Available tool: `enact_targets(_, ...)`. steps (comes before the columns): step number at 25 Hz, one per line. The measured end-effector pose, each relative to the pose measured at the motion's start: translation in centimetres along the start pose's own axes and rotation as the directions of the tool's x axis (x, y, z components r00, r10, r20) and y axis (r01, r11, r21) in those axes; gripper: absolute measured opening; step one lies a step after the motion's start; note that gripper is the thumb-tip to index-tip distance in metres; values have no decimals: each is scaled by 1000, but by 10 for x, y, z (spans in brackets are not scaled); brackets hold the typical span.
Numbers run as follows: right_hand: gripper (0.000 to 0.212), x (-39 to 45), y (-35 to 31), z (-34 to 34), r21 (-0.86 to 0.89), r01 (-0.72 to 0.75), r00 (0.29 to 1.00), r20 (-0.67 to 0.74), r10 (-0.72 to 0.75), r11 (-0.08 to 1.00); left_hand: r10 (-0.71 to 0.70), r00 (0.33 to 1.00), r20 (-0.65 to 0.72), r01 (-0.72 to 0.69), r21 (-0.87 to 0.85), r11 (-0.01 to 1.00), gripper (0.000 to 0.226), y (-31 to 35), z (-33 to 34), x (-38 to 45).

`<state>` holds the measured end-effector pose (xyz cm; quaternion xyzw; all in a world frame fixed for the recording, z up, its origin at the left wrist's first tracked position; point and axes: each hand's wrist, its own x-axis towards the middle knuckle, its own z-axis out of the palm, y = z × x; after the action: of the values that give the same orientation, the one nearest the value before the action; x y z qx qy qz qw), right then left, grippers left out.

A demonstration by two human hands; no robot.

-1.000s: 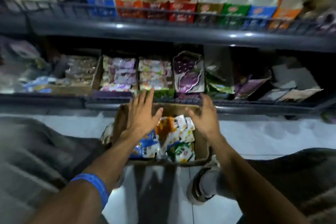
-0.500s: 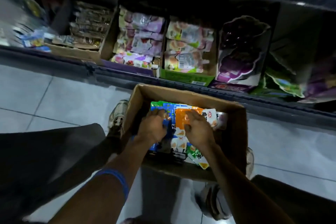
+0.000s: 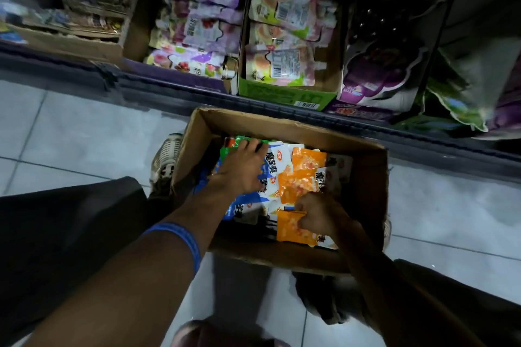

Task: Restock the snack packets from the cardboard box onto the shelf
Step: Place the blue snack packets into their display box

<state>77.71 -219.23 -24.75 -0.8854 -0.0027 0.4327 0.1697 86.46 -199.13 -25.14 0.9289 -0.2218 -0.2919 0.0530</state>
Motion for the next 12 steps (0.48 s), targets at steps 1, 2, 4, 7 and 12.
enact_targets(1, 18, -2, -3, 0, 49, 5, 996, -92, 0, 999, -11, 1000, -4, 11, 0, 1000, 99, 1, 1, -2)
enact_targets(2, 12, -3, -5, -1, 70, 6, 974, -227, 11, 998, -24, 999, -33, 24, 0, 1000, 99, 1, 3, -5)
enact_targets(4, 19, 1, -12, -4, 32, 28, 892, -452, -11, 999, -44, 995, -95, 42, -26, 999, 97, 1, 7, -11)
enact_targets(7, 59, 14, -22, -10, -22, 114, 890, -441, -112, 993, -35, 999, -23, 32, -114, 993, 106, -3, 13, -19)
enact_targets(12, 77, 17, -19, -7, -137, -15, 972, -236, -18, 990, -148, 981, 128, 157, -63, 986, 119, -6, 26, -26)
